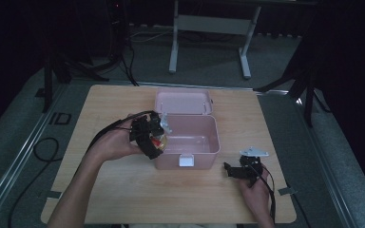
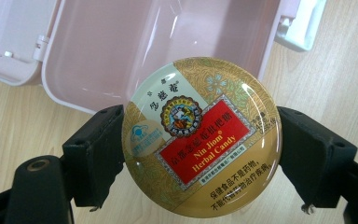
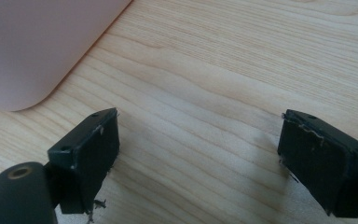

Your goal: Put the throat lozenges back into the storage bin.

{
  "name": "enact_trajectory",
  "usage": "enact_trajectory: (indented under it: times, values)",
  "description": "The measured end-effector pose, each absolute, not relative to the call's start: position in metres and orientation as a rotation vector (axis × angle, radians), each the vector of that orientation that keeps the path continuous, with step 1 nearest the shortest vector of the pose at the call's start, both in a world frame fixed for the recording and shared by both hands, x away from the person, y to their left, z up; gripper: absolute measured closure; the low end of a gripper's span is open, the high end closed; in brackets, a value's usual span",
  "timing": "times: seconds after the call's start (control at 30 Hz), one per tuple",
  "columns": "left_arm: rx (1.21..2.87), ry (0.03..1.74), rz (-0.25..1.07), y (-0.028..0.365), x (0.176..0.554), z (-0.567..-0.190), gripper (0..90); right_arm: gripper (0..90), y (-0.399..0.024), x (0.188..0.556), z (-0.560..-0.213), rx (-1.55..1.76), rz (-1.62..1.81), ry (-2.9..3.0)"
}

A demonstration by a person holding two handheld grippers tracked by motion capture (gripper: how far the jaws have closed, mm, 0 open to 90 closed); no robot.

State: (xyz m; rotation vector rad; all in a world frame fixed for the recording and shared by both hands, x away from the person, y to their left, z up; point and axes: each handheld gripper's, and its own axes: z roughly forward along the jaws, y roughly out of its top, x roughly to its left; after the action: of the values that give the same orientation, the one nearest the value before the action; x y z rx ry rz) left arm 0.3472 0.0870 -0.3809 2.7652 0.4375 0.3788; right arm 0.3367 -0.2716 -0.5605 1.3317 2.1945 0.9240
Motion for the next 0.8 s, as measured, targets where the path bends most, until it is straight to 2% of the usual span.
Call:
enact_trajectory:
  times: [0.8]
  values:
    - [2.760,0.433,0.364,0.076,0.355,-0.384,20.5,12.4,-0.272,0.337,-0.560,1.331,0.924,2.195]
